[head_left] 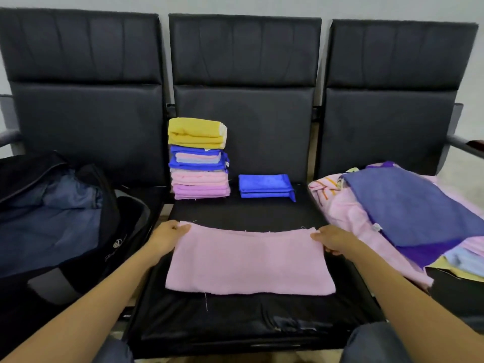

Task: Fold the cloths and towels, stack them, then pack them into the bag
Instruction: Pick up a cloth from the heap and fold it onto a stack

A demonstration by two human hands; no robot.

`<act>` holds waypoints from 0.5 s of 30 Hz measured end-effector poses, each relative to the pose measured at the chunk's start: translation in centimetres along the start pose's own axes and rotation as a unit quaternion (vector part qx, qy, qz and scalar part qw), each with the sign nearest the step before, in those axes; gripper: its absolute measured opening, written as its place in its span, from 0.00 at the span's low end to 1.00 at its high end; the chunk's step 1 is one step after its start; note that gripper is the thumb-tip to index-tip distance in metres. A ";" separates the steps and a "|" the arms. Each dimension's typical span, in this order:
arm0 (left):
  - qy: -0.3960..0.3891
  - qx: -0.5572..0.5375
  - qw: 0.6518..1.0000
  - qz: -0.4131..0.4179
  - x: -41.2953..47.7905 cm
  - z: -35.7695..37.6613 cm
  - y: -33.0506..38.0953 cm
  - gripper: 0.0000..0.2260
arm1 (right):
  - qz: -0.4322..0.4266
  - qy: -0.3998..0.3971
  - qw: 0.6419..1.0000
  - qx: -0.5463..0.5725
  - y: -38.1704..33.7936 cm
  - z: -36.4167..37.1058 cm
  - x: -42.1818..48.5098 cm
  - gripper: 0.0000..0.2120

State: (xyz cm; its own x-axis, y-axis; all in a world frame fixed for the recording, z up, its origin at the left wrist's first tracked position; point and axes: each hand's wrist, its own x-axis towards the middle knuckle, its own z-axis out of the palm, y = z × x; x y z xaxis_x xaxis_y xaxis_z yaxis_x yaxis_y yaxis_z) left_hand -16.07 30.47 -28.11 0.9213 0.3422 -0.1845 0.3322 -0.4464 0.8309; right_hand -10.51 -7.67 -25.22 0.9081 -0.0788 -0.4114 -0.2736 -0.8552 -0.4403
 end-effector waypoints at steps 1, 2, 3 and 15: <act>0.001 -0.007 1.000 -0.003 1.0 0.4 0.1 0.12 | 0.000 0.008 1.000 -0.003 -0.4 0.0 0.6 0.17; 0.003 -0.013 1.000 -0.008 1.9 0.6 0.1 0.12 | -0.004 0.018 1.000 -0.004 -0.7 0.1 1.3 0.18; 0.004 -0.018 1.000 -0.012 2.7 0.9 0.1 0.12 | -0.011 0.028 1.000 -0.007 -0.9 0.1 2.0 0.19; 0.002 0.351 0.932 -0.089 4.2 3.9 0.0 0.37 | -0.070 0.119 0.988 -0.063 -1.0 3.5 4.7 0.24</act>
State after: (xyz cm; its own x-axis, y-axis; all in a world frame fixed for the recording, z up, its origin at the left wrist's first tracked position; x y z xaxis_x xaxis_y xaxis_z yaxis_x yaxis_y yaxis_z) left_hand -11.38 28.69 -30.93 0.8388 0.4647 -0.2835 0.5311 -0.8130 0.2388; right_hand -7.05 -5.42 -29.51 0.9872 -0.0612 -0.1476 -0.1125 -0.9219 -0.3707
